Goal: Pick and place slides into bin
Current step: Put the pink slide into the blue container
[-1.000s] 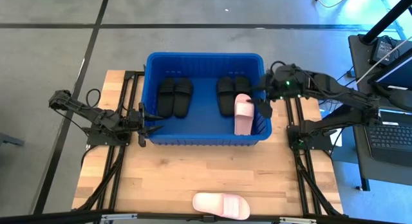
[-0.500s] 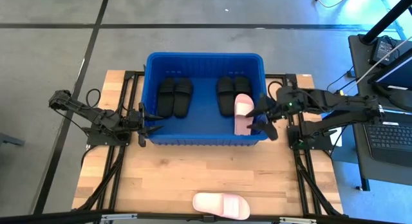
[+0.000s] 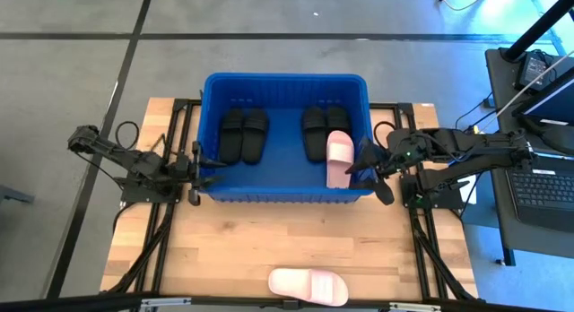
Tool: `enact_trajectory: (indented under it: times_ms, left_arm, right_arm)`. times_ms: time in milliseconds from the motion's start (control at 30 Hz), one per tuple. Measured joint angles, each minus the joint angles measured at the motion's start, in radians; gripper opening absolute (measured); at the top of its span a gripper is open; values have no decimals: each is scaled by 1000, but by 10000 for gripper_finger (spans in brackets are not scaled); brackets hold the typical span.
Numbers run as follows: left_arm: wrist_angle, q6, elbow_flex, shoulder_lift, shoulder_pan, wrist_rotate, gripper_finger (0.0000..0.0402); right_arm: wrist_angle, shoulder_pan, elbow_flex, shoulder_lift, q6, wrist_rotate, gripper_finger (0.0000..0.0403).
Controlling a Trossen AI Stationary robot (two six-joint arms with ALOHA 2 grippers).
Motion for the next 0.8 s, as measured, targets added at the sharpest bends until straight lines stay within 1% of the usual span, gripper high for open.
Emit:
enact_trajectory:
  times_ms: [67,167,233,333,400,467,600,700,800]
  left_arm:
    - [0,16,37,11,0,58,148]
    - [-31,69,122,71,0,167,148]
    - [-80,106,208,130,-1,194,148]
    - [-233,121,381,264,-1,200,148]
    - [-347,128,501,382,-1,209,148]
    - [-419,155,614,497,-10,231,147]
    - [-483,199,826,711,-62,236,147]
    - [-511,211,945,868,-109,230,147]
    - [-516,209,1062,1010,-154,172,147]
  right_arm:
    - [-28,1,0,0,15,0,232]
    - [-71,1,0,0,16,0,232]
    - [-89,1,0,0,16,2,232]
    - [-100,1,0,0,10,2,232]
    - [-105,1,0,0,5,2,232]
    - [-108,1,0,0,-4,2,232]
    - [-119,1,0,0,-8,2,232]
    - [-135,1,1,0,-9,2,232]
    - [-160,1,1,0,-13,1,232]
